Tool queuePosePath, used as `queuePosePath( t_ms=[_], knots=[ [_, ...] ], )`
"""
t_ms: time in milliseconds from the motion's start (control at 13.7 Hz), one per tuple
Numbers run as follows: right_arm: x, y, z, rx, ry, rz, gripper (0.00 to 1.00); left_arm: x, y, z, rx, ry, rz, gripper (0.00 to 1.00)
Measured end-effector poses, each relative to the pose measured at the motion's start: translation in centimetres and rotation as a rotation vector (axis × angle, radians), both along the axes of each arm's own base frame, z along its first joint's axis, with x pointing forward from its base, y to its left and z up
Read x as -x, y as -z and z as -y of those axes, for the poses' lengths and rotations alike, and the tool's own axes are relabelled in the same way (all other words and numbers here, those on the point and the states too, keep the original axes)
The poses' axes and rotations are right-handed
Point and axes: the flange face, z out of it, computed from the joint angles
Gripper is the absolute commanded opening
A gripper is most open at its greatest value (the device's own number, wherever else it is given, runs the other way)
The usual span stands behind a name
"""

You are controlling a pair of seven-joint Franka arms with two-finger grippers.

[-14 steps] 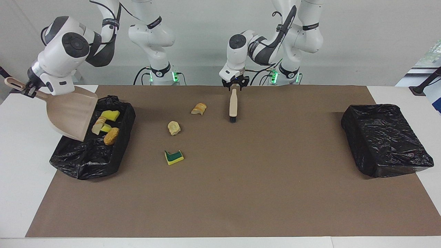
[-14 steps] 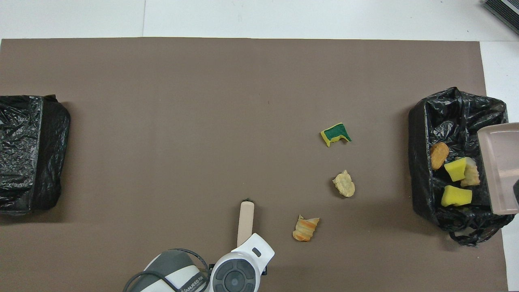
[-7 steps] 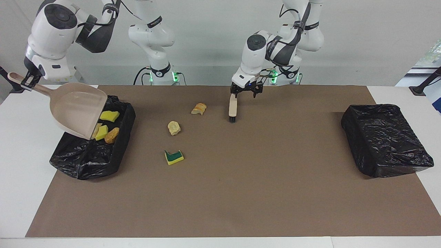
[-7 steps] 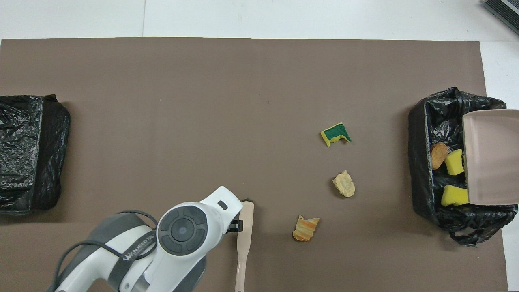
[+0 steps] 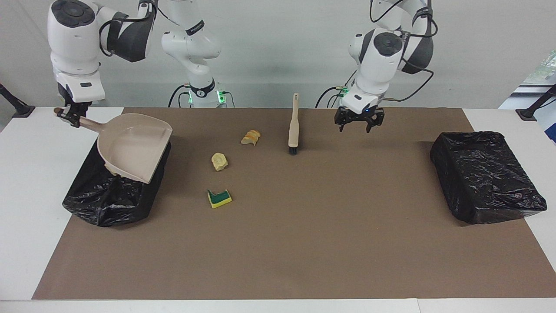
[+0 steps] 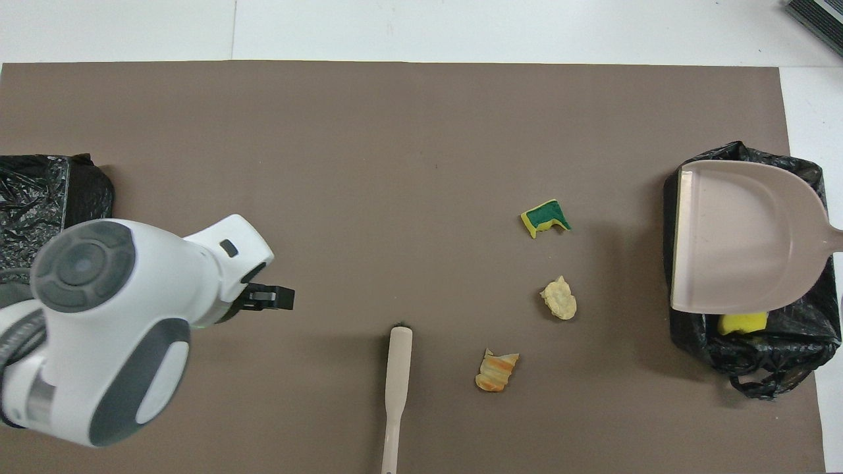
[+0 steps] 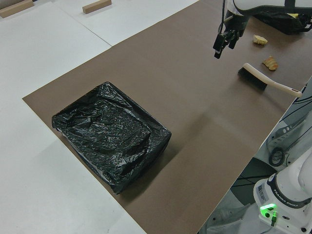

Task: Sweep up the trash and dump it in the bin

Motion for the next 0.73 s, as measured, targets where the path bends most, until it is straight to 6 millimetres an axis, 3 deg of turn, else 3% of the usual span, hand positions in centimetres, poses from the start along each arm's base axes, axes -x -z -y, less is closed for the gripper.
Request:
queuePosePath(
  t_ms=[220, 513, 732],
  knots=[
    [0.1, 1.0, -5.3, -0.059, 0.129, 0.02, 0.0, -2.6, -5.1, -5.2, 0.016, 0.003, 0.056, 1.0],
    [0.6, 2.5, -10.9, -0.154, 0.355, 0.06, 0.0, -3.8, -11.1, -10.4, -0.021, 0.039, 0.092, 1.0],
    [1.4, 4.2, -16.0, -0.211, 0.547, 0.087, 0.0, -4.4, -13.3, -13.1, -0.064, 0.108, 0.097, 1.0]
  ],
)
